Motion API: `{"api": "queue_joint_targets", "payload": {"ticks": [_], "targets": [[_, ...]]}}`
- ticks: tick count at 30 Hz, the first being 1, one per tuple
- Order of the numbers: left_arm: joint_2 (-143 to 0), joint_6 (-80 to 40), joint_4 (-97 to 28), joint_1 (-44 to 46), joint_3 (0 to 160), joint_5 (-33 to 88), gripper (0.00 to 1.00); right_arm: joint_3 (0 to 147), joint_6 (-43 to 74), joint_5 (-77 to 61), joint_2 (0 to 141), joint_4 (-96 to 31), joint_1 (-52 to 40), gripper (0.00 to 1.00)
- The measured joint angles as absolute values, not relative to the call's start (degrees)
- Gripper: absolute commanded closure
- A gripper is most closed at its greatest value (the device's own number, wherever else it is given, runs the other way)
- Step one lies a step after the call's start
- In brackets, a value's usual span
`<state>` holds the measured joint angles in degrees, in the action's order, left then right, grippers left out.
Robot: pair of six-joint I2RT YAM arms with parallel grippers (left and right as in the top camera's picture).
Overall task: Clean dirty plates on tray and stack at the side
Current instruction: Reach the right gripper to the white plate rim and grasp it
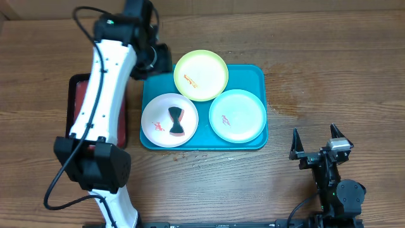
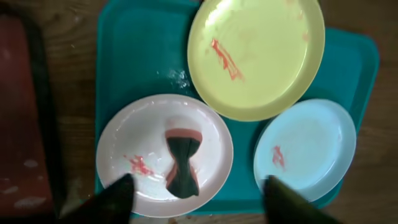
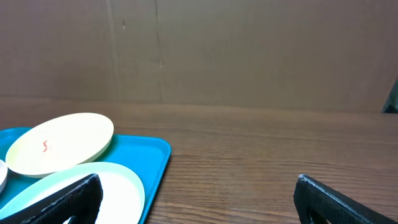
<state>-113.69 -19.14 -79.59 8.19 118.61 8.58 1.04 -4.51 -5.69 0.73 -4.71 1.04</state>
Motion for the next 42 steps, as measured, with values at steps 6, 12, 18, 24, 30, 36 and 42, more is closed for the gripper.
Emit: {"api": "queue_joint_targets", "payload": {"ticks": [6, 12, 18, 24, 30, 36, 42], "targets": [[-113.69, -19.59, -81.03, 4.05, 118.87, 7.88, 0.00, 1.06, -4.47, -9.89, 0.73, 2.83, 1.04, 0.00], [-113.69, -19.59, -81.43, 1.37, 118.87, 7.05, 0.00, 1.06, -4.10, -33.39, 0.75, 13.06, 1.02, 0.00], [-113.69, -19.59, -82.17, 1.41, 118.87, 6.83, 0.00, 1.78, 3.05, -37.06, 0.51, 39.40, 1.04, 0.00], [-113.69, -19.59, -82.41, 1.41, 118.87, 6.83, 0.00, 17.47, 4.99, -30.02, 2.79, 19.70, 1.04, 0.00], [-113.69, -19.59, -82.59, 1.50, 118.87, 6.83, 0.00, 50.46, -0.05, -28.80, 19.53, -21.96, 1.02, 0.00], [-113.69, -19.59, -82.56, 1.50, 118.87, 6.81, 0.00, 69.32, -2.79, -44.34, 40.69, -35.92, 1.04, 0.00], [-113.69, -19.59, -82.91, 1.50, 118.87, 6.76, 0.00, 70.43, 10.04, -60.10, 54.11, -18.28, 0.97, 0.00]]}}
